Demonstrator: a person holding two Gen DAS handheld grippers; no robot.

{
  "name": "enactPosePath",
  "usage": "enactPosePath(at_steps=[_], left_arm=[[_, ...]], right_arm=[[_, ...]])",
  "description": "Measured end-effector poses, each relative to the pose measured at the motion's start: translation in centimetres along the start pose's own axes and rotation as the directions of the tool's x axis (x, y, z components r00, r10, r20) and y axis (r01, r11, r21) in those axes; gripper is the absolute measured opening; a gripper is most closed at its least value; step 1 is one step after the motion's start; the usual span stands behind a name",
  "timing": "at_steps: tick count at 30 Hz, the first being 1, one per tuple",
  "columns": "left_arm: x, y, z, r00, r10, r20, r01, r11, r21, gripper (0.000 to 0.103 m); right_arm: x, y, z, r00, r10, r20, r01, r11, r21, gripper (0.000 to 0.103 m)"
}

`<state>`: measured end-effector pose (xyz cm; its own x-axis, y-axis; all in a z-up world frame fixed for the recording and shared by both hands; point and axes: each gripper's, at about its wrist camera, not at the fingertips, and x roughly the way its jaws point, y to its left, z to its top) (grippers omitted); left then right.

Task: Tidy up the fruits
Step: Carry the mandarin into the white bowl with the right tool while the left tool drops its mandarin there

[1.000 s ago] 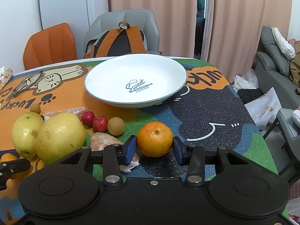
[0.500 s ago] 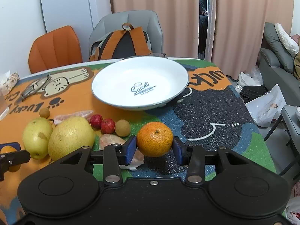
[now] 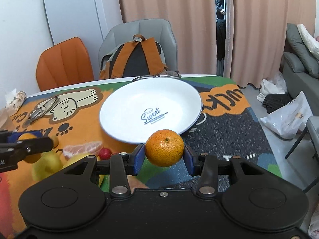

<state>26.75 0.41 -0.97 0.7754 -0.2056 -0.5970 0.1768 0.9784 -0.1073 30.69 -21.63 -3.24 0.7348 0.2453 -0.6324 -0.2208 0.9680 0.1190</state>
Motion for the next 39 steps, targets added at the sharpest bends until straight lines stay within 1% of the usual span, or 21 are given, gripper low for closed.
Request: enactPosePath(at_steps=[3, 6, 10, 20, 25, 31, 35, 37, 39], left_arm=[[1.3, -0.6, 0.8, 1.0, -0.021, -0.008, 0.021, 1.0, 0.006, 0.037], [2.7, -1.1, 1.6, 1.0, -0.025, -0.001, 0.025, 0.999, 0.022, 0.037], [5.0, -0.9, 2.9, 0.998, -0.051, -0.024, 0.05, 0.999, -0.007, 0.037], [9.4, -1.6, 5.0, 0.997, -0.068, -0.034, 0.068, 0.998, 0.011, 0.037], [10.8, -1.7, 5.4, 0.996, -0.078, -0.038, 0.079, 0.997, 0.007, 0.037], [12.5, -1.3, 5.5, 0.996, -0.069, -0.059, 0.069, 0.998, -0.006, 0.037], [13.0, -1.5, 5.5, 0.997, -0.055, -0.058, 0.056, 0.998, 0.019, 0.037], [13.1, -1.5, 5.5, 0.997, -0.042, -0.065, 0.043, 0.999, 0.015, 0.037], [13.1, -1.3, 5.6, 0.996, -0.052, -0.073, 0.052, 0.999, -0.006, 0.037]], right_arm=[[0.8, -0.1, 0.7, 1.0, 0.003, -0.008, -0.003, 1.0, 0.002, 0.042], [1.5, -0.2, 1.4, 1.0, 0.006, -0.021, -0.006, 1.0, 0.014, 0.042], [2.4, -0.3, 2.2, 1.0, 0.011, -0.029, -0.011, 1.0, 0.015, 0.042], [5.5, -0.5, 3.9, 0.998, -0.001, -0.065, 0.002, 1.0, 0.021, 0.042], [6.3, -0.7, 3.7, 0.997, -0.006, -0.082, 0.008, 1.0, 0.024, 0.043], [6.5, -0.5, 3.6, 0.997, -0.006, -0.077, 0.007, 1.0, 0.012, 0.043], [6.4, -0.5, 3.6, 0.997, 0.004, -0.082, -0.003, 1.0, 0.01, 0.044], [6.3, -0.5, 3.7, 0.998, -0.001, -0.064, 0.002, 1.0, 0.005, 0.046], [6.0, -0.4, 3.7, 0.999, -0.002, -0.049, 0.002, 1.0, -0.005, 0.047]])
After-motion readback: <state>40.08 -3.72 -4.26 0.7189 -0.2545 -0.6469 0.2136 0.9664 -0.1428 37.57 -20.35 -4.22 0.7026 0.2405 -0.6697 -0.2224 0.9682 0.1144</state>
